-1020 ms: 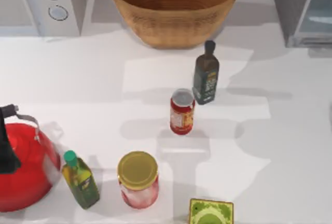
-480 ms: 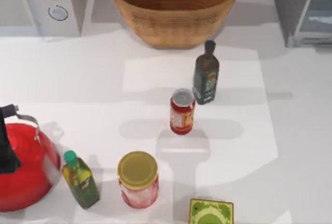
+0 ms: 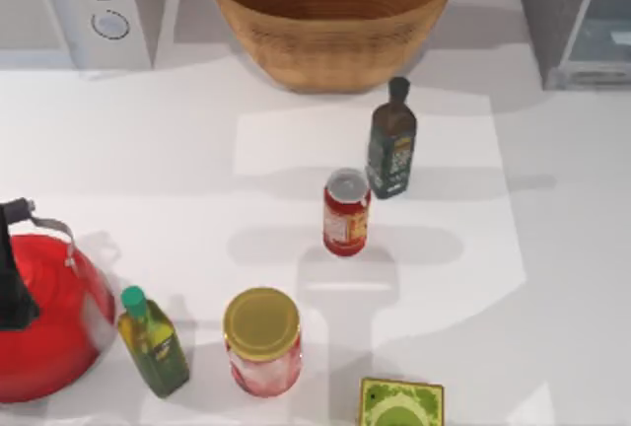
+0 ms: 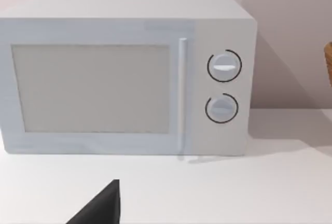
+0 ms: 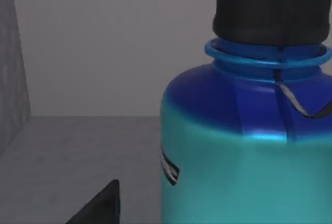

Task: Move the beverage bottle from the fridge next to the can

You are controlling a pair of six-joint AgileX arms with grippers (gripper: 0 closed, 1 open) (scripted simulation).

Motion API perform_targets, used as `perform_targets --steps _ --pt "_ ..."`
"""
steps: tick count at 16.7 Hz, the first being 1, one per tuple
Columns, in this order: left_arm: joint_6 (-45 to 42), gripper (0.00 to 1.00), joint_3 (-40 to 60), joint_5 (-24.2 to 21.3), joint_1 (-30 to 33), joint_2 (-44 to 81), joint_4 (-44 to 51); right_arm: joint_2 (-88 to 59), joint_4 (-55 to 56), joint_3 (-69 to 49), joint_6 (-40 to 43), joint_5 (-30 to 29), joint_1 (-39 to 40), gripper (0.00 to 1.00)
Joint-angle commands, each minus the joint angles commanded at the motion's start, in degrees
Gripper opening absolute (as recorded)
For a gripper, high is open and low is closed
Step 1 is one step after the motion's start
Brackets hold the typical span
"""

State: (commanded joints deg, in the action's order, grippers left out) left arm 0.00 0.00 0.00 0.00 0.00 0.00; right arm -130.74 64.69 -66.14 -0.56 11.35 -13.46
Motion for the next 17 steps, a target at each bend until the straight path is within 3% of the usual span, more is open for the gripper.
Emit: perform_targets --steps 5,10,17 --pt "0.0 1.00 0.0 0.0 0.0 0.0 0.0 -4.8 -5.3 -10.1 0.0 -0.9 0.8 1.00" --pt "0.0 1.00 0.0 0.0 0.0 0.0 0.0 -5.5 -6.1 -11.6 0.1 -1.0 1.0 1.00" --pt "0.0 1.00 0.0 0.0 0.0 0.0 0.0 -5.5 -6.1 -11.6 0.1 -1.0 1.0 0.47"
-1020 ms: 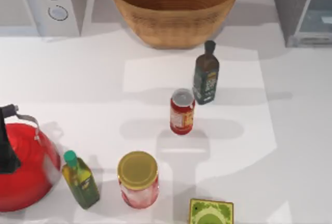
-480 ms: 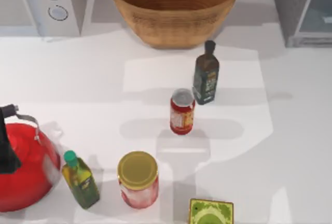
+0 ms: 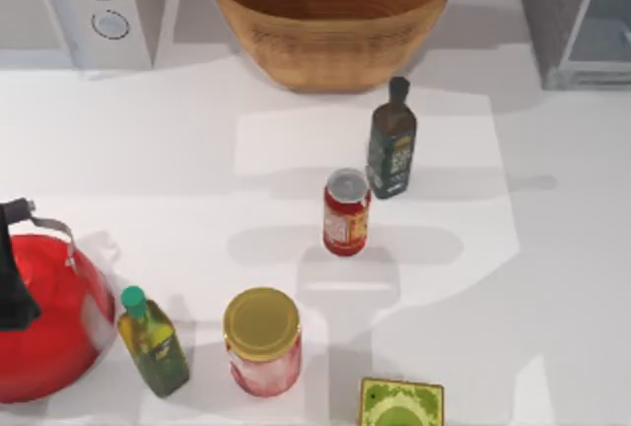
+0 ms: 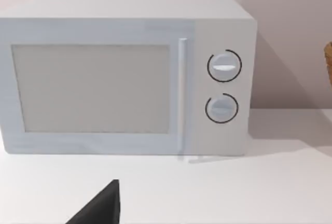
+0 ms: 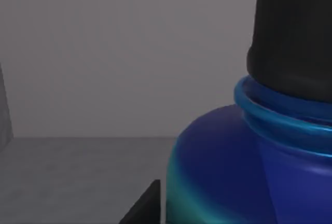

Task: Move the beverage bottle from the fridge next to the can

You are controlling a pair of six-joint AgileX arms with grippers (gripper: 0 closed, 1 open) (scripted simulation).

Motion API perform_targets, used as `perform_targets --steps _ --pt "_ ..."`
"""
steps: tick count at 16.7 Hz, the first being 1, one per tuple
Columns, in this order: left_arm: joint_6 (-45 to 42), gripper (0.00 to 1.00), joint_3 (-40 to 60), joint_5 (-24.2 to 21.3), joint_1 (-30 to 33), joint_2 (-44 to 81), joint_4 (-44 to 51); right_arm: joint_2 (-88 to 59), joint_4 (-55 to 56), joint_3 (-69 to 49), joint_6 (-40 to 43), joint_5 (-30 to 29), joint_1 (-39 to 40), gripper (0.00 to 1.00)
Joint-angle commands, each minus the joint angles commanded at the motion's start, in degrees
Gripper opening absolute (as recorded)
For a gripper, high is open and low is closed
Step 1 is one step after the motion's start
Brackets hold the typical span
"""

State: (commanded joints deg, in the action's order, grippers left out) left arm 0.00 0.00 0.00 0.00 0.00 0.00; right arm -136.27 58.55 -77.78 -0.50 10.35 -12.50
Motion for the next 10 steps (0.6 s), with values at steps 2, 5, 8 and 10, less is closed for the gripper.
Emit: perform_targets --steps 2,5,8,10 --pt "0.0 1.00 0.0 0.0 0.0 0.0 0.0 0.0 0.0 0.0 0.0 0.0 0.0 0.32" --pt "0.0 1.00 0.0 0.0 0.0 0.0 0.0 0.0 0.0 0.0 0.0 0.0 0.0 0.10" --pt "0.0 1.00 0.0 0.0 0.0 0.0 0.0 0.0 0.0 0.0 0.0 0.0 0.0 0.00" --pt "0.0 1.00 0.0 0.0 0.0 0.0 0.0 0.0 0.0 0.0 0.0 0.0 0.0 0.00"
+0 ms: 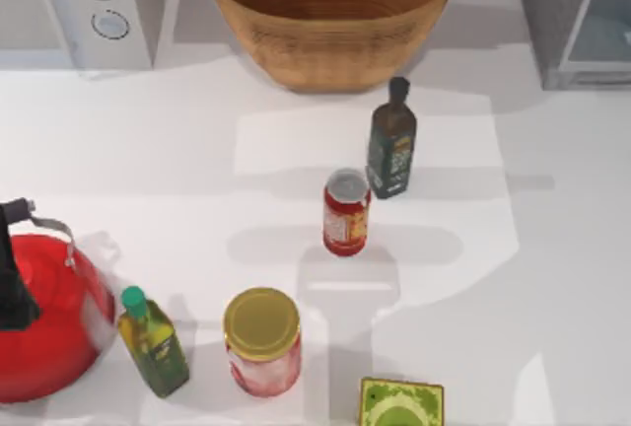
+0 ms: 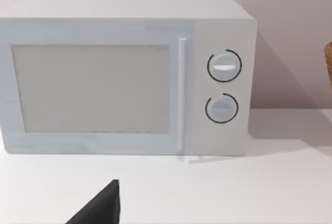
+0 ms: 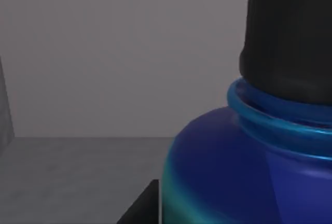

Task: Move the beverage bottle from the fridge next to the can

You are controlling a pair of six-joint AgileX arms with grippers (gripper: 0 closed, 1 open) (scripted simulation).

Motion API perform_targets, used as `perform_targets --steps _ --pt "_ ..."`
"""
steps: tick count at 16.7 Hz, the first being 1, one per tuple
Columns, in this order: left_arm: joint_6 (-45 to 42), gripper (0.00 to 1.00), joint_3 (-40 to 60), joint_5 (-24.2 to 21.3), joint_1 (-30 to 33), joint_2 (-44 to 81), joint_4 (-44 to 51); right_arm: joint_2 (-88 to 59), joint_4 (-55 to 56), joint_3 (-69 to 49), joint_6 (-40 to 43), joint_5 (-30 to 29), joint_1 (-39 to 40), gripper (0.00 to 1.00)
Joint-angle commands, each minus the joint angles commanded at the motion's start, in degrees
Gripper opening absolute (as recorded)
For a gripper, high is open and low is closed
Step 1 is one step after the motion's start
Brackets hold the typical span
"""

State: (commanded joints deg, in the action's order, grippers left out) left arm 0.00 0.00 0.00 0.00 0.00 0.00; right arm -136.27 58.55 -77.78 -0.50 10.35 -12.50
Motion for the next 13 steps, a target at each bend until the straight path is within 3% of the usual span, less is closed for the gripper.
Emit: perform_targets --steps 6,13 --pt "0.0 1.00 0.0 0.0 0.0 0.0 0.0 0.3 -0.2 0.0 -0.1 0.0 -0.2 0.00" --pt "0.0 1.00 0.0 0.0 0.0 0.0 0.0 7.1 -8.2 -1.2 -0.2 0.1 -0.2 0.00"
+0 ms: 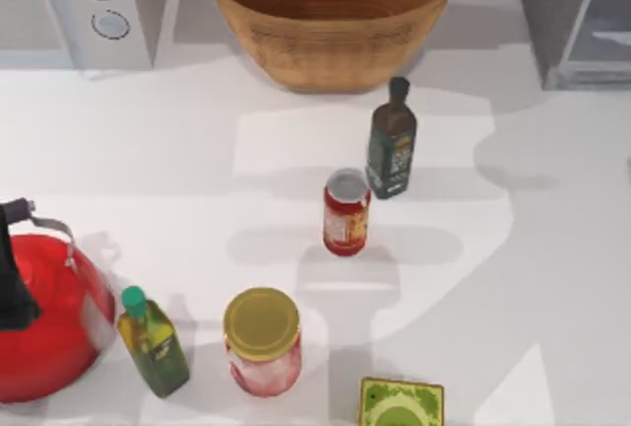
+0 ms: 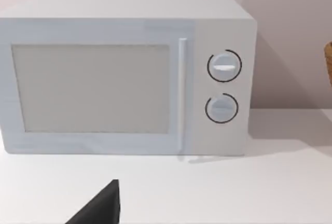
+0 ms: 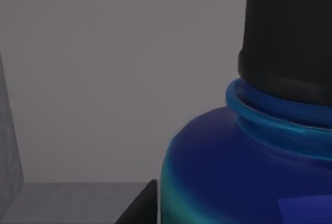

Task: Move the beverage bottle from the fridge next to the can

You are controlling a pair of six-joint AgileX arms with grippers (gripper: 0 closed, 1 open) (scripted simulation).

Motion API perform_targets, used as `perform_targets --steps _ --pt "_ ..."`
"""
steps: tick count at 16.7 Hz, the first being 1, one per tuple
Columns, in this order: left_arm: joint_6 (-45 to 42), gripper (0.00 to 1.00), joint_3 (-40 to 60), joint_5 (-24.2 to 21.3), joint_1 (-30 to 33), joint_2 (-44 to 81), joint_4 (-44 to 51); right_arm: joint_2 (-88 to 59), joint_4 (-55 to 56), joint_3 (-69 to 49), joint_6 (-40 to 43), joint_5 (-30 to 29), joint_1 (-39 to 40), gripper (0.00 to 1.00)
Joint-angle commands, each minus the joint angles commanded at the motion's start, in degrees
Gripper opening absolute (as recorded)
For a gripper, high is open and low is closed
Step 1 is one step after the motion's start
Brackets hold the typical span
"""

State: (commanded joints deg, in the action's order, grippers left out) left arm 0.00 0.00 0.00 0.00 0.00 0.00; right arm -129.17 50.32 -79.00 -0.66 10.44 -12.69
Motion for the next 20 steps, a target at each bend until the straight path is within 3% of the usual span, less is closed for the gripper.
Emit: perform_targets --steps 6,15,20 --pt "0.0 1.00 0.0 0.0 0.0 0.0 0.0 1.8 1.3 2.4 -0.1 0.2 -0.5 0.00" --pt "0.0 1.00 0.0 0.0 0.0 0.0 0.0 18.3 12.6 32.2 -0.2 4.0 -3.8 0.00" --pt "0.0 1.00 0.0 0.0 0.0 0.0 0.0 21.9 15.4 37.5 -0.3 5.0 -4.7 0.00"
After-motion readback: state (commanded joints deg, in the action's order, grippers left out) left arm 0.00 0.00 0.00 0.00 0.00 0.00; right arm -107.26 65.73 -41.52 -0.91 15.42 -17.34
